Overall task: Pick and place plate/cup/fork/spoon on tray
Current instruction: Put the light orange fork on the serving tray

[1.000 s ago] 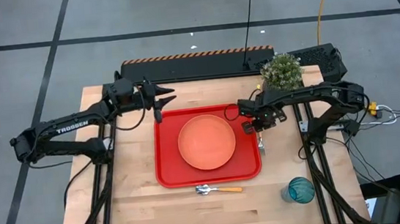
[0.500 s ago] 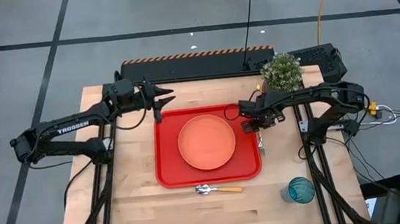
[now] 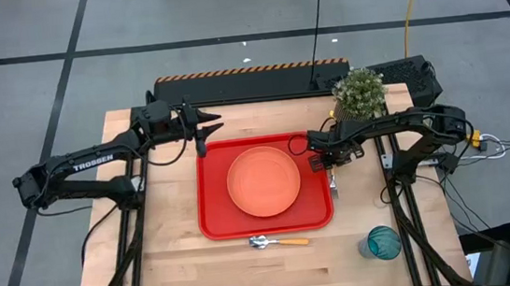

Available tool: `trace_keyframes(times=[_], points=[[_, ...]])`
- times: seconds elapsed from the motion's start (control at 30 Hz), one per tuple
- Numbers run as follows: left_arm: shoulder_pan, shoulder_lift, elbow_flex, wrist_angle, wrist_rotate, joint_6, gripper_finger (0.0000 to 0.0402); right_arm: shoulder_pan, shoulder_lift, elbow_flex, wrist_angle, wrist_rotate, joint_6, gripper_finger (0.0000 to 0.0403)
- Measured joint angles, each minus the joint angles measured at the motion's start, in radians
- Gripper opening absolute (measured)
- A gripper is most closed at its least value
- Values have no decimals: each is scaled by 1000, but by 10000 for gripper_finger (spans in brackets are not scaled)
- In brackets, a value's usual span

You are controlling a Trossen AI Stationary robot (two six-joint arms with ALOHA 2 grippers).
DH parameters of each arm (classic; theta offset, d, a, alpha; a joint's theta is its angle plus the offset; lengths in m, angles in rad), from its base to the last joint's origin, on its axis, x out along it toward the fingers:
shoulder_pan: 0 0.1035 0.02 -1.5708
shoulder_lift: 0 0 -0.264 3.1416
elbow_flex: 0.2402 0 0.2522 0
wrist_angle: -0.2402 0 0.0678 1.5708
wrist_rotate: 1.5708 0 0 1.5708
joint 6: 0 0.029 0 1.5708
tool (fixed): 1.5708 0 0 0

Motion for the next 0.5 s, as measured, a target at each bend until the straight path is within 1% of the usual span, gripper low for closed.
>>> trace_keyframes(times=[0.17,0.3,0.4,0.5], points=[[0,0,0,0,0,-1,118,-2,1,0,-34,24,-34,32],[0,0,0,0,0,-1,118,-3,3,11,-86,17,-66,32],[0,0,0,0,0,-1,118,-3,3,50,-225,16,-87,32],[0,0,-1,-1,1,0,118,-3,-27,134,-325,42,-111,32]])
